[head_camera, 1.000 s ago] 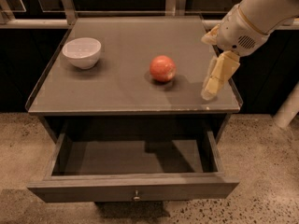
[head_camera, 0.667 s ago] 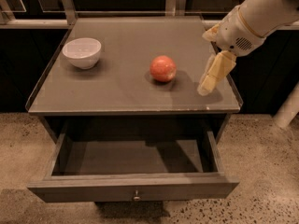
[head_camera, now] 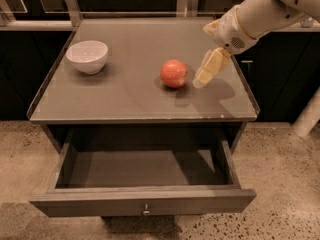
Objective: Place apple into top drawer
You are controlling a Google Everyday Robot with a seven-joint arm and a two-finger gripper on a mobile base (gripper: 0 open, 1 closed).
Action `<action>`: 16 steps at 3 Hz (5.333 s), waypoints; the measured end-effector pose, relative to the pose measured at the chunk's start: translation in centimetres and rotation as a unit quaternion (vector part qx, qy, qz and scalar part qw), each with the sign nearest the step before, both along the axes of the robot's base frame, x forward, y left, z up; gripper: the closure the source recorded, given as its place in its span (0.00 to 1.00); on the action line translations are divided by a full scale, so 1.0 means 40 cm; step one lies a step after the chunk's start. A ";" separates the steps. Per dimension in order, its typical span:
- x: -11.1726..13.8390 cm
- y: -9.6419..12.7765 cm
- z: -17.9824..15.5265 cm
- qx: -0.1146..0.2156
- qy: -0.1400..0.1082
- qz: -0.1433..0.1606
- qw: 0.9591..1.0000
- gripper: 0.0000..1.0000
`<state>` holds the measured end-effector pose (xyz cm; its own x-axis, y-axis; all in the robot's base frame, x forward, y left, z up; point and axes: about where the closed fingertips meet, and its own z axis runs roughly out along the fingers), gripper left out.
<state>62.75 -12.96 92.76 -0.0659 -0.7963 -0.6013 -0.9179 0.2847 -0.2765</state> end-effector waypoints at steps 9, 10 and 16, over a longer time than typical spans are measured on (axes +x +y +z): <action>0.160 0.172 -0.187 0.088 0.073 0.039 0.993 1.00; 0.087 0.112 -0.128 0.088 0.067 0.030 0.993 1.00; -0.441 -0.122 -0.133 0.102 0.077 -0.160 0.979 1.00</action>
Offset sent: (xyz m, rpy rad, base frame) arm 0.0519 0.0389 -0.0696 0.1449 0.1333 0.0267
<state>45.10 -17.86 87.44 -0.3946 -0.5847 -0.7088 -0.7997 0.5985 -0.0484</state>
